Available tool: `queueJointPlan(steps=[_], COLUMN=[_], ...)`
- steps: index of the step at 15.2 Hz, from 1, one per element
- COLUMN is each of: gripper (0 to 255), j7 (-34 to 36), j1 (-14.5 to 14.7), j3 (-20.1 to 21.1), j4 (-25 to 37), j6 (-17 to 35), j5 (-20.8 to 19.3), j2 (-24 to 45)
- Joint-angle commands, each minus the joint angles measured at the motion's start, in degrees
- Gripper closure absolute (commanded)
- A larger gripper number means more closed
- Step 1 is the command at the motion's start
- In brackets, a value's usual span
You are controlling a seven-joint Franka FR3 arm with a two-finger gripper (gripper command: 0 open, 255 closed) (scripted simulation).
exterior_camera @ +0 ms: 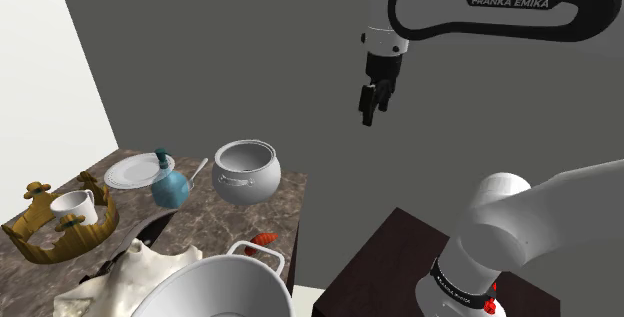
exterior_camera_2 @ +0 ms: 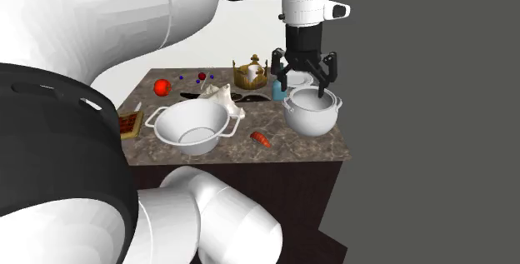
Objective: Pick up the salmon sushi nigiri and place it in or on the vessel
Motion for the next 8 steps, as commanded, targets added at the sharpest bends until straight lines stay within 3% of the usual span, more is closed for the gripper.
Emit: queueJointPlan(steps=[1,8], gripper=[0,0], j7=[0.0,-12.0], j1=[0.0,4.3], j3=[0.0,-3.6], j4=[0.0,-6.4], j6=[0.0,15.1], j5=[0.0,0.3], j2=[0.0,7.3])
